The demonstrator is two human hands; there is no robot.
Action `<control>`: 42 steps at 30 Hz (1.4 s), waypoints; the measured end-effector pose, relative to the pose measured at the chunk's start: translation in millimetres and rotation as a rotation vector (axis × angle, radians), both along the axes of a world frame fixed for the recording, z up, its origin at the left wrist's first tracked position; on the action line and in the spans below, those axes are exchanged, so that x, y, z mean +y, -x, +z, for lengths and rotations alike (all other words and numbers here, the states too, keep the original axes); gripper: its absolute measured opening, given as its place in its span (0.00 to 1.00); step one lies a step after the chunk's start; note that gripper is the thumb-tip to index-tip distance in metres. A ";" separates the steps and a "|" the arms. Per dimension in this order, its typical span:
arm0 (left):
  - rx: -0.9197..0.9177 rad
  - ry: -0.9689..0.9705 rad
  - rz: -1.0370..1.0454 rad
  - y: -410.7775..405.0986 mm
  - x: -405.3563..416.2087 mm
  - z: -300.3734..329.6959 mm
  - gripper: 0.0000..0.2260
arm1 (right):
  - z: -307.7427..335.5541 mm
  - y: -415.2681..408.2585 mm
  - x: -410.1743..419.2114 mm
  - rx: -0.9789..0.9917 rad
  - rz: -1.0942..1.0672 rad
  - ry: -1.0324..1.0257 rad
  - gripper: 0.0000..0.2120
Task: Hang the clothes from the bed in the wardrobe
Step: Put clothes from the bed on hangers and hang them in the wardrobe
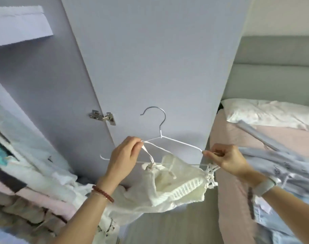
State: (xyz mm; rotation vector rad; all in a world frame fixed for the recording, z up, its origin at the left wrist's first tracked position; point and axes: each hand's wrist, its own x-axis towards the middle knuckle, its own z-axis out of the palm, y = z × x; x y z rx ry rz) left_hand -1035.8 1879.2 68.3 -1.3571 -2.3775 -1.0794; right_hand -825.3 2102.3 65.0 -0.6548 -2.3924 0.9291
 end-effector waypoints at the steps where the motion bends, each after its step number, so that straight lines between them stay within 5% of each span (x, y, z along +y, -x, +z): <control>1: -0.050 -0.032 -0.036 -12.3 13.7 -2.8 0.04 | -1.2 -17.1 7.9 -0.021 -0.041 -0.068 0.19; 10: -0.219 -0.008 -0.348 -148.3 145.9 -9.4 0.05 | -18.4 -177.9 81.2 -0.047 -0.449 -0.343 0.25; 14: -0.234 -0.099 -0.349 -196.8 233.9 10.3 0.06 | -6.7 -227.1 133.7 0.036 -0.607 -0.405 0.11; 21: -0.200 -0.161 -0.527 -258.6 389.5 40.5 0.06 | 18.8 -262.0 229.1 -0.026 -0.635 -0.657 0.10; 30: 0.066 -0.485 -0.365 -226.3 513.9 117.1 0.05 | 87.7 -200.4 342.0 0.343 -0.632 -0.299 0.09; 34: 0.148 -0.576 -0.239 -199.0 530.7 109.0 0.19 | 110.6 -165.4 381.8 0.468 -0.726 -0.211 0.10; 36: -0.025 -0.488 -0.283 -186.0 531.1 75.3 0.27 | 117.8 -152.4 402.9 0.517 -0.798 -0.152 0.10; 39: -0.525 -0.004 -0.423 -176.7 537.8 7.1 0.34 | 128.0 -137.2 434.7 0.530 -0.851 -0.119 0.11; 42: -0.681 0.396 -0.495 -179.1 562.9 -49.9 0.28 | 126.2 -132.3 462.3 0.503 -0.875 -0.122 0.12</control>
